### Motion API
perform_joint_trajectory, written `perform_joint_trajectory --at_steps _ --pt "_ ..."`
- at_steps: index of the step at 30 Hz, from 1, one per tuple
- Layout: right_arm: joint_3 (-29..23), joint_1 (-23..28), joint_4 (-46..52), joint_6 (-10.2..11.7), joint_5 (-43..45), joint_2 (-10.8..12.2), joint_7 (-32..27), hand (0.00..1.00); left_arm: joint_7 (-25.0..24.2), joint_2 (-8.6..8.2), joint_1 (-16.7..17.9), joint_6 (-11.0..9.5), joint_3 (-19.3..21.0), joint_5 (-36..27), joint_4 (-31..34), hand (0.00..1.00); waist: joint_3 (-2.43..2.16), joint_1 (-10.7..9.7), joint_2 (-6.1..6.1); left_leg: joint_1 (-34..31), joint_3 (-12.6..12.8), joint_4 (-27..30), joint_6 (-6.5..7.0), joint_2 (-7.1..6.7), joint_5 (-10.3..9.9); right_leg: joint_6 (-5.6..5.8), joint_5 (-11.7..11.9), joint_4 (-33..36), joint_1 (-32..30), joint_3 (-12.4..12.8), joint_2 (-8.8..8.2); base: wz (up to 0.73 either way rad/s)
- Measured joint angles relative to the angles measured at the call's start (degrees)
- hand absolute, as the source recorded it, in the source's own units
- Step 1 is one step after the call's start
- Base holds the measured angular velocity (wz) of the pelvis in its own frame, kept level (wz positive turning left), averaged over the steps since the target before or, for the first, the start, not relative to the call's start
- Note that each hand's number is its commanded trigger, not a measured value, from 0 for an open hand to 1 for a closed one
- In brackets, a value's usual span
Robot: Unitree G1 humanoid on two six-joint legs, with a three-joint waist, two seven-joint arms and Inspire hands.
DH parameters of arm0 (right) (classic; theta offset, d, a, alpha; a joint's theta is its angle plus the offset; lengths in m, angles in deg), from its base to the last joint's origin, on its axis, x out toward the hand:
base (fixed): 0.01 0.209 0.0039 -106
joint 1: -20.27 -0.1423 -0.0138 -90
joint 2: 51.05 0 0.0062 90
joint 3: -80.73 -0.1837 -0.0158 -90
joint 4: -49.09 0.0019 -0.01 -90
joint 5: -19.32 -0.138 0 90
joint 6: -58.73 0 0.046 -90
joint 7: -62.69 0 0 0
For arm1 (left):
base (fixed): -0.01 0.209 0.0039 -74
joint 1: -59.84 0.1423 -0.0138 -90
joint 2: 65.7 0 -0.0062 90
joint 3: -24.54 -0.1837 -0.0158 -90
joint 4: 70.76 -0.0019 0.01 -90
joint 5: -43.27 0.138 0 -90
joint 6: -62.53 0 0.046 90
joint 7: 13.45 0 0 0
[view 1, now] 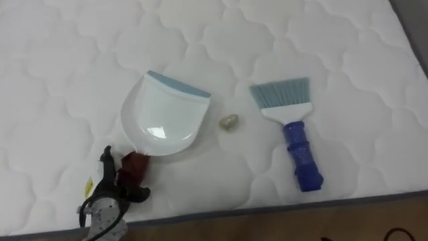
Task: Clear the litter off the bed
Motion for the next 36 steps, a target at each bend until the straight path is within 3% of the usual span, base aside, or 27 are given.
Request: perform_joint_trajectory --at_steps 2,3,4,5,7,8,9,11,14,17,21,27,36 --pt "0.8 -0.5 0.1 0.0 -0.2 0.0 -0.1 0.0 -0.8 0.03 -0.3 0.0 -0.1 -1.6 0.0 0.0 0.6 -0.6 -0.23 -3.3 -0.1 4.3 0.28 -0.64 -0.6 -0.03 0.0 0.0 0.1 3.7 -0.65 0.28" --pt "1.5 -0.6 0.0 0.2 -0.7 -0.4 -0.5 0.0 -1.2 -0.23 -1.3 0.0 -0.9 -2.0 -0.1 0.0 0.96 -1.2 0.15 -6.4 -1.9 2.3 0.59 -1.35 0.4 0.01 0.0 0.1 -0.6 7.2 -0.76 0.47" --pt "1.5 -0.6 -0.2 0.2 -0.9 -0.5 -0.7 0.0 -1.4 -0.29 -2.0 -0.1 -1.5 -2.0 -0.1 0.0 1.08 -1.2 0.47 -8.0 -2.6 -0.5 1.06 -1.49 2.6 0.27 -0.1 0.3 -1.1 7.6 -0.56 0.39" --pt "1.4 -0.6 -0.6 0.0 -1.1 0.0 -0.8 0.0 -1.7 0.12 -2.8 -0.8 -2.3 -1.9 -0.1 0.0 1.01 -0.3 -0.22 -9.0 -1.4 -1.2 2.3 -1.62 4.8 1.25 -0.7 1.6 -2.9 7.8 -0.8 0.09" --pt "1.2 -0.8 -0.6 0.0 -1.2 0.0 -0.9 0.0 -1.8 0.01 -2.9 -1.5 -3.6 -2.2 -0.3 0.0 1.04 0.6 -0.35 -9.1 -1.5 -1.0 2.54 -1.75 5.0 1.61 -0.6 2.5 -4.4 4.3 -1.4 -0.15" --pt "1.3 -0.9 -0.6 0.0 -1.2 -0.2 -1.3 0.0 -1.8 -0.06 -2.9 -1.5 -4.7 -3.0 -0.7 0.0 0.99 1.3 -0.23 -8.9 -3.1 -0.8 2.54 -1.82 5.0 1.85 -0.4 2.7 -5.1 1.8 -1.57 -0.41" --pt "1.6 -1.4 -0.6 -0.2 -1.2 -0.2 -1.6 0.0 -1.8 0.06 -3.0 -1.3 -4.7 -3.6 -1.3 0.0 0.99 1.5 -0.24 -8.9 -4.8 -0.8 2.47 -2.0 5.0 1.38 1.2 -0.4 -5.7 0.1 -1.66 -0.46" --pt "1.6 -1.7 -0.8 -0.4 -1.4 -0.7 -2.0 0.0 -2.0 -0.16 -3.1 -0.4 -4.4 -3.6 -2.6 0.0 0.93 1.0 0.78 -8.7 -4.8 -0.8 2.15 -1.78 4.9 0.69 2.6 -0.7 -5.0 -2.1 -1.7 -0.29" --pt "2.1 -1.3 -1.5 -1.5 -2.6 -0.5 -2.2 0.0 -3.3 0.03 -3.8 0.2 -3.0 -3.6 -4.7 0.0 0.93 1.0 0.82 -7.0 -2.8 -1.4 2.13 -1.55 4.9 0.65 2.6 0.1 -4.4 -2.1 -1.31 -0.16" --pt "2.1 -1.4 -1.4 -1.5 -3.9 -0.5 -1.6 0.0 -3.9 0.07 -3.9 0.2 -2.7 -3.9 -4.7 0.0 1.01 0.9 0.64 -7.1 -2.6 -1.4 2.13 -1.71 4.9 0.12 2.0 1.1 -5.0 -2.7 -1.6 -0.02" --pt "2.1 -1.4 -1.4 -1.6 -5.4 -0.4 -0.9 0.0 -5.4 0.09 -4.4 0.3 -2.7 -4.3 -4.7 0.0 0.95 1.0 -0.08 -6.9 -1.2 -1.3 2.13 -1.92 4.8 0.22 1.5 2.7 -5.7 -2.7 -2.2 0.0" --pt "2.1 -1.1 -1.4 -1.8 -6.6 -0.1 0.5 0.0 -6.8 0.62 -4.6 0.9 -2.7 -4.2 -4.7 0.0 0.33 1.0 -1.27 -6.9 -0.9 -0.8 2.24 -1.97 4.9 0.52 1.3 3.3 -5.8 -2.9 -2.49 0.0" --pt "2.1 -1.1 -1.3 -2.3 -6.9 -0.2 0.6 0.0 -7.3 0.65 -4.1 1.3 -2.7 -4.3 -4.8 0.0 0.25 1.1 -1.01 -6.9 -0.8 -0.4 2.42 -1.85 5.0 0.42 1.3 4.1 -6.1 -2.8 -2.4 0.0"
